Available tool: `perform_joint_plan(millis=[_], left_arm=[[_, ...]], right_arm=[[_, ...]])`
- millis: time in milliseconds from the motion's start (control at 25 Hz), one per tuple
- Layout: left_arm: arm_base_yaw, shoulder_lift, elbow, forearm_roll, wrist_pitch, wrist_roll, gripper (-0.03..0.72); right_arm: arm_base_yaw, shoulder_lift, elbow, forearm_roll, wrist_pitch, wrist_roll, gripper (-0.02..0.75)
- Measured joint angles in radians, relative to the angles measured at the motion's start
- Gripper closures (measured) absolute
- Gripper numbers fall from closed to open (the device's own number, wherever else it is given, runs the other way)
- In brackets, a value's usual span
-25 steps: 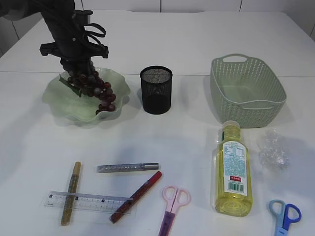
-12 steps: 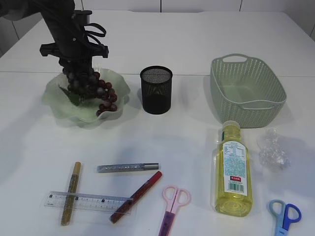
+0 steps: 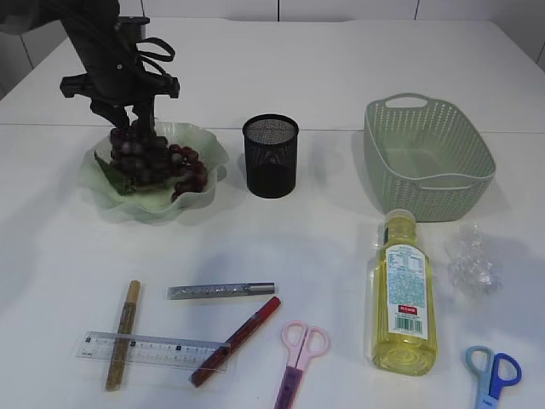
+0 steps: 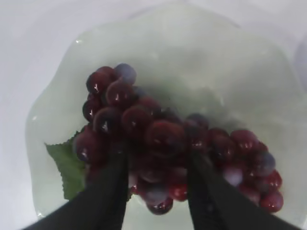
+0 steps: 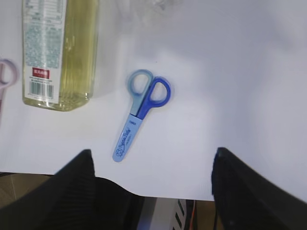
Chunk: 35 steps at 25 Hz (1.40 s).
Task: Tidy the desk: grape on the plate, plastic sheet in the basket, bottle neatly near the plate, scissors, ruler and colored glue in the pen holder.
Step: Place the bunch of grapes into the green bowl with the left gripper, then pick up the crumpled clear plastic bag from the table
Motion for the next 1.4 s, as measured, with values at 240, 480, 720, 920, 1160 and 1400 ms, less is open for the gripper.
perform_joint_plan(millis=[240,480,720,920,1160,1400], left_arm=[[0.000,0.000,0.000,-0.004,-0.002,-0.002,0.294],[0.000,-0.020,0.000,-0.004,-0.002,-0.002,0.287],[0.005,-0.092,0.000,0.000,0.047,-0.002,0.286],[0.005,-0.133,0.000,0.011,0.073,0.014,0.283],[0.007,-0.217,0.000,-0.049,0.078,0.079,0.283],[0.007,-0.317,0.000,-0.132,0.082,0.118,0.283]], right_arm=[[0.000,0.000,0.000,0.000,0.000,0.000,0.186],[0.000,0.000,0.000,0.000,-0.002,0.000,0.186],[0.000,0.000,0.000,0.000,-0.004,0.000,0.188],[0.000,0.000,0.000,0.000,-0.004,0.000,0.188],[0.000,0.002,0.000,0.000,0.011,0.031,0.188],[0.000,0.002,0.000,0.000,0.004,0.046,0.186]])
